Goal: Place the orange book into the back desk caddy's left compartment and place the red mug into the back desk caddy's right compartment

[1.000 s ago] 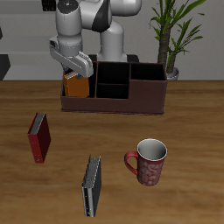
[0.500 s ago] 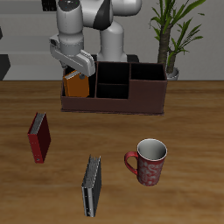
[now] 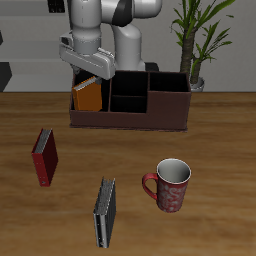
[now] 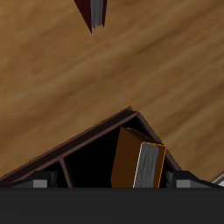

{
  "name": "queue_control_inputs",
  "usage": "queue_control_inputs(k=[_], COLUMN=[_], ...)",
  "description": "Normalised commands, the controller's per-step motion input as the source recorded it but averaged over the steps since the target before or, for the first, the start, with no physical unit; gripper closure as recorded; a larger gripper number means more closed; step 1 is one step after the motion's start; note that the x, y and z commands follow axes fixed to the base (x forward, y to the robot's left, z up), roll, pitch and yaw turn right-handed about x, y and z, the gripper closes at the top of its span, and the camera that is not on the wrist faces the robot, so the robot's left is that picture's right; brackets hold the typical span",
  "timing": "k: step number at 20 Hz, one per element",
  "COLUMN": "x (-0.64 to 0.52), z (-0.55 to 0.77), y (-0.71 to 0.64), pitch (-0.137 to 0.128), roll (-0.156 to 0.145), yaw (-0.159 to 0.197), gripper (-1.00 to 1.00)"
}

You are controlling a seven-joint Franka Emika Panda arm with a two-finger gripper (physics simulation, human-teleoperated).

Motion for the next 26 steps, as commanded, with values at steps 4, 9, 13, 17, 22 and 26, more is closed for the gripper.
queue_control_inputs(k=[4,9,13,17,22,26], x=[0.19,0.15,-0.02,0.08,0.24,0.34], z=[0.32,0.18,0.33,0.3,0.05,0.01], y=[0.23,0.11,0.13,0.17,0.03,-0.14], pitch=[-0.06,-0.039,-0.008,-0.032,0.008,0.008], roll=[-0.032,-0.022,-0.004,0.014,-0.023,-0.042], yaw=[0.139,0.11,0.019,0.112,0.166,0.185], gripper=[-1.0,-1.0,-1.0,-1.0,-1.0,-1.0])
